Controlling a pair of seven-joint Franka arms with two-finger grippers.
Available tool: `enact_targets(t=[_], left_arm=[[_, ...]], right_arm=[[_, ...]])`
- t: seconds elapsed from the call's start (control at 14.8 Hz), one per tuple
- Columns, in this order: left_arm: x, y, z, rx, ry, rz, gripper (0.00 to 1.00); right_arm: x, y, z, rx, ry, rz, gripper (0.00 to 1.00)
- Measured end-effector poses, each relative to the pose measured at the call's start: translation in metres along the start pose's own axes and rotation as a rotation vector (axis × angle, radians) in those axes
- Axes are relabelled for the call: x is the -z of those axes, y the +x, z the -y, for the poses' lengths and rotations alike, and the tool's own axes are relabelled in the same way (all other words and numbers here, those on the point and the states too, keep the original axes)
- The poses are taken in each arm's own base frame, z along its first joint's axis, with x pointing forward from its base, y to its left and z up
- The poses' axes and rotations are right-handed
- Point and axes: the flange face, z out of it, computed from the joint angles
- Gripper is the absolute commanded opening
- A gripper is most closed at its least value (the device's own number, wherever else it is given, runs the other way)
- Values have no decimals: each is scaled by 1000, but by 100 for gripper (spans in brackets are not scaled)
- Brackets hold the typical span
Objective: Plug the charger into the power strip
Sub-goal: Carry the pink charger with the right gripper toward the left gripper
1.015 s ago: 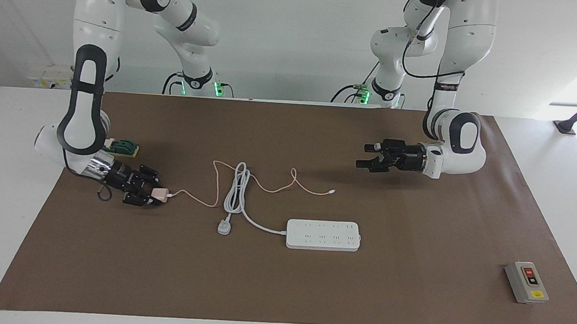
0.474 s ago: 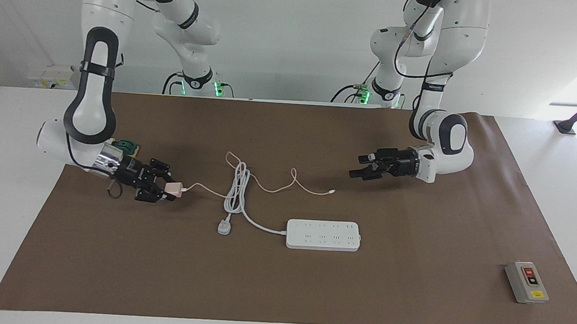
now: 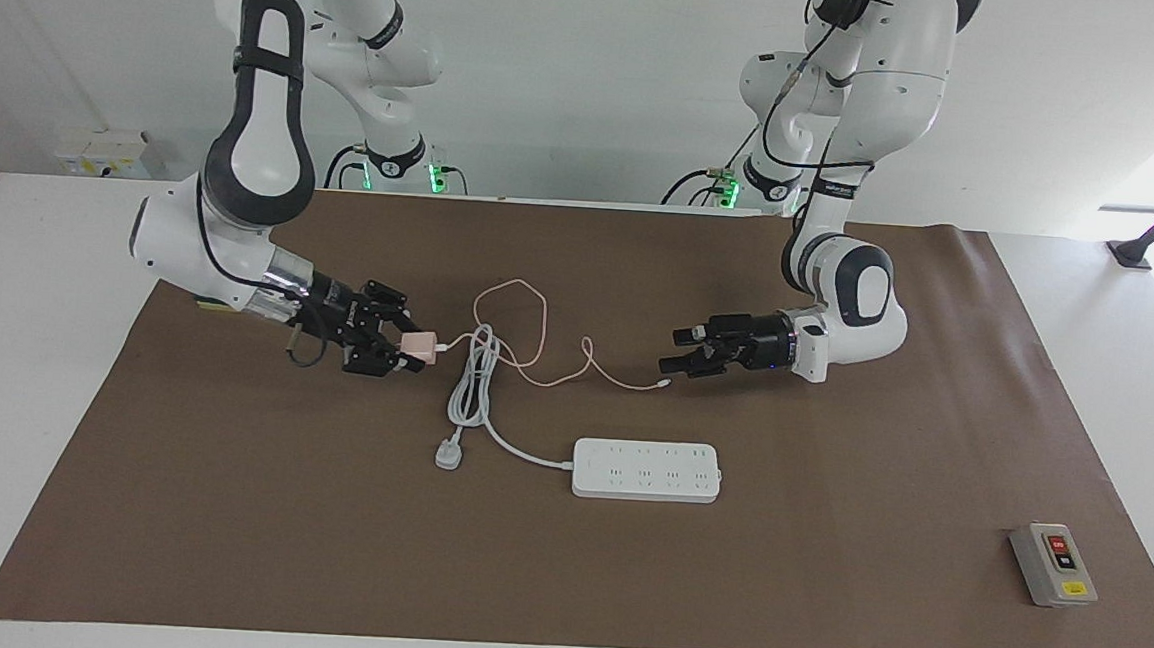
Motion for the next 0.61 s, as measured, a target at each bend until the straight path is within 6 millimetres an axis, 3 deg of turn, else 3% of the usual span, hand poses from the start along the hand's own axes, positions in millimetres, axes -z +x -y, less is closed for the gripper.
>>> enact_targets(t=[0.34,0.61], left_arm=[[3,2,4,-9,4,-7,100],[3,2,4,-10,4,-7,100]], right_arm=[[-44,-48,4,26,-22,-23,0],[-103,-101,5,14,4,-73,0]])
